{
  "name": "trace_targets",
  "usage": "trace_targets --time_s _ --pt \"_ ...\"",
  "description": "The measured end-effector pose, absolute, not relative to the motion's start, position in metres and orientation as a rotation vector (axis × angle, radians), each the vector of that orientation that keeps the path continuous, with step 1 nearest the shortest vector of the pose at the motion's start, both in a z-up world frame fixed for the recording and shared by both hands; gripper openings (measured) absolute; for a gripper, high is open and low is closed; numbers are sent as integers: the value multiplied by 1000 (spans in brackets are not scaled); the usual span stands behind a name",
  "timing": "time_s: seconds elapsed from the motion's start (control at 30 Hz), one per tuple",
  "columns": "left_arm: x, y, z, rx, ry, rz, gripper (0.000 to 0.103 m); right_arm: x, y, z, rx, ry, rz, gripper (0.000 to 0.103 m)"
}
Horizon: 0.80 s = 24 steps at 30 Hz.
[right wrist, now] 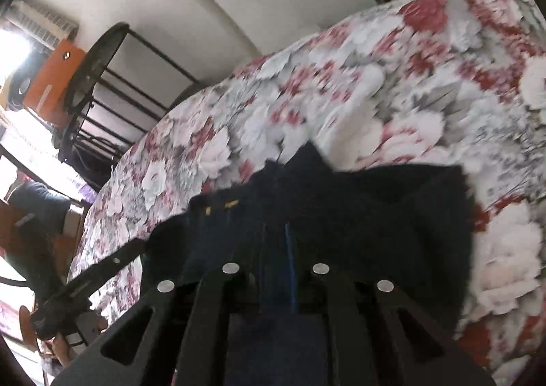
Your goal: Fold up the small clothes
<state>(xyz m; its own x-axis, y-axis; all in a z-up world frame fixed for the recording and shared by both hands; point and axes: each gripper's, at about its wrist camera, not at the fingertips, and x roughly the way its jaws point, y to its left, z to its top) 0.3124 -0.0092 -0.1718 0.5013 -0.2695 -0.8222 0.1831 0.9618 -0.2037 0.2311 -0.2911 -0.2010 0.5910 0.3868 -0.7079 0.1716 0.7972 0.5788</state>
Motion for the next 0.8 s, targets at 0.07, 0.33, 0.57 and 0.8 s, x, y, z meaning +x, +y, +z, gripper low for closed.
trace_targets --time_s 0.07,0.33,0.57,0.8 --pt "300 -18 -156 -89 929 -346 68 238 -286 -202 682 946 151 13" --pt "333 -34 -216 60 1169 -203 74 252 -289 -210 717 962 150 19" --pt "356 20 -200 -248 1087 -98 72 236 -328 -213 807 910 -39 17" --pt "363 -6 -220 -132 1185 -137 90 252 -281 -205 719 914 136 38"
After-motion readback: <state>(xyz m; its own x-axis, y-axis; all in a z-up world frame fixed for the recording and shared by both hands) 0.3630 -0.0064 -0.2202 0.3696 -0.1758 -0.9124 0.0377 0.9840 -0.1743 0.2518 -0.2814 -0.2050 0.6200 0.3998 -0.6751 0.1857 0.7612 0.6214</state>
